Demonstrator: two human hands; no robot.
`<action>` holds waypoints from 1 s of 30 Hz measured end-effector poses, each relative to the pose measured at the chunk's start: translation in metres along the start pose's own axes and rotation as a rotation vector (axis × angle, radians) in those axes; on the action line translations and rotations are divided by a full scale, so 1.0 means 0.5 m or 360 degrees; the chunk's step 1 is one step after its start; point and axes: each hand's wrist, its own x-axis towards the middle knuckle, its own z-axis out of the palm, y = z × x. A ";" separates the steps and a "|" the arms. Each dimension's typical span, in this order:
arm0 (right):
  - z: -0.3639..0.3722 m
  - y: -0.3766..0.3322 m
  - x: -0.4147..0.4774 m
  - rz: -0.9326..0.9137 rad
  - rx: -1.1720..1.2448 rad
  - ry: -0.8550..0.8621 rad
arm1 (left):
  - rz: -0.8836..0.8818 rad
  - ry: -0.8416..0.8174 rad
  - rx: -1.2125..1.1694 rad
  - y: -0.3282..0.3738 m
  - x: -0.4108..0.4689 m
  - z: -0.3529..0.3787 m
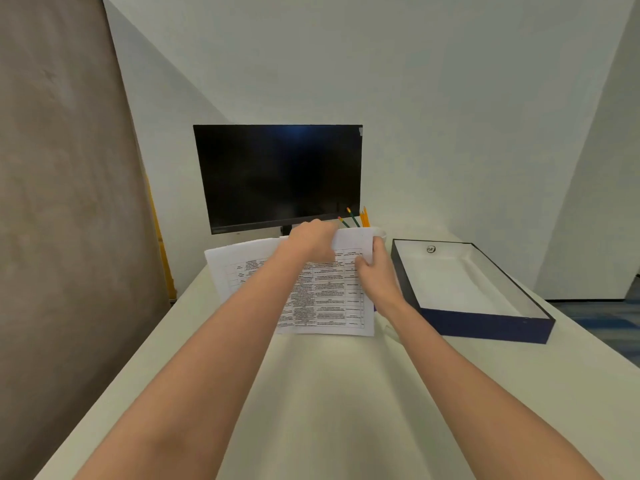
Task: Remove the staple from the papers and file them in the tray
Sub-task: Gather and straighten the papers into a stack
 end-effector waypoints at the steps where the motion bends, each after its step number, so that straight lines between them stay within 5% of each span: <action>1: 0.001 -0.002 -0.001 -0.0007 -0.0005 -0.0012 | -0.0016 -0.0038 -0.0001 -0.006 -0.001 -0.002; 6: -0.001 -0.004 -0.003 0.0108 0.0263 -0.0075 | 0.0021 0.0024 0.0000 -0.018 -0.029 -0.021; 11: -0.050 0.012 0.007 0.0276 -0.0044 0.0318 | -0.0056 0.0401 -0.0543 -0.085 -0.054 -0.105; 14: -0.086 -0.002 0.018 0.0414 0.0465 -0.0015 | -0.0161 0.0540 -0.1165 -0.111 -0.079 -0.126; 17: -0.094 -0.044 0.013 0.0239 0.0578 -0.0335 | -0.0207 0.0666 -0.1604 -0.123 -0.102 -0.094; 23: -0.043 -0.068 0.002 0.0057 0.0571 -0.0184 | -0.0405 0.0961 -0.2070 -0.117 -0.137 0.023; 30: 0.007 -0.036 -0.018 0.0088 0.0527 -0.0100 | -0.0624 0.0976 -0.2121 -0.121 -0.148 0.106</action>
